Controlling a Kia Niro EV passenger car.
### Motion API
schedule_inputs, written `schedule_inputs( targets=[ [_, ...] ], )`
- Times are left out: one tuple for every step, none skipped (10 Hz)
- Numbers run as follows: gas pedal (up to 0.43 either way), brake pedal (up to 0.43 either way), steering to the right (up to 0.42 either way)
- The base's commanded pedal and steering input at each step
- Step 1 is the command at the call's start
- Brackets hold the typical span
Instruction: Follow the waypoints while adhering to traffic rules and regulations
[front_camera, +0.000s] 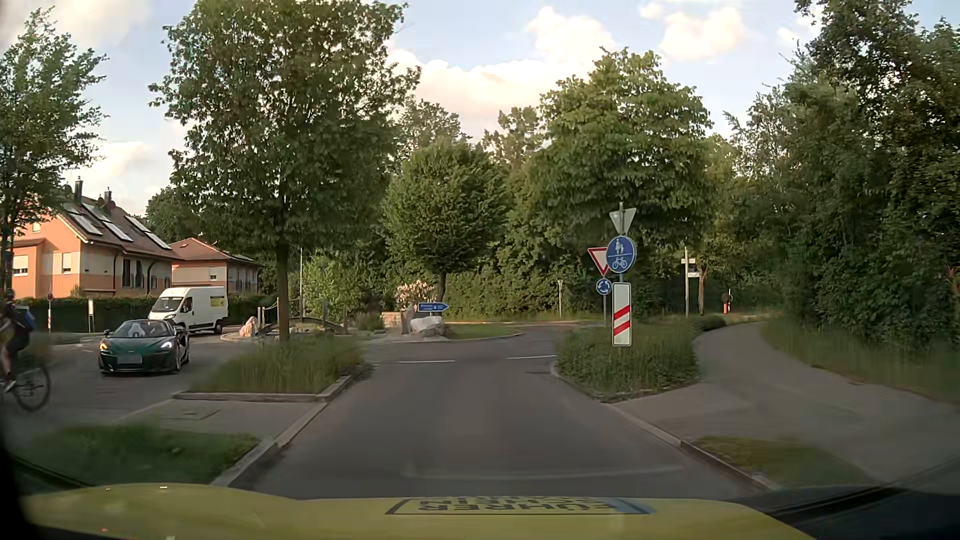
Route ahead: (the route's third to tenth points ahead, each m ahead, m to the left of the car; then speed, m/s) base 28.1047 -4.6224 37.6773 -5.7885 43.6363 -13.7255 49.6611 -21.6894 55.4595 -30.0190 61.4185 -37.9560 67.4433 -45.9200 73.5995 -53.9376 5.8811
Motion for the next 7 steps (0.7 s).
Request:
schedule_inputs(
  targets=[
    [0.0,0.183,-0.032],
    [0.0,0.189,-0.039],
    [0.0,0.195,-0.05],
    [0.0,0.213,-0.052],
    [0.0,0.22,-0.052],
    [0.0,0.226,-0.051],
    [0.0,0.226,-0.047]
  ],
)
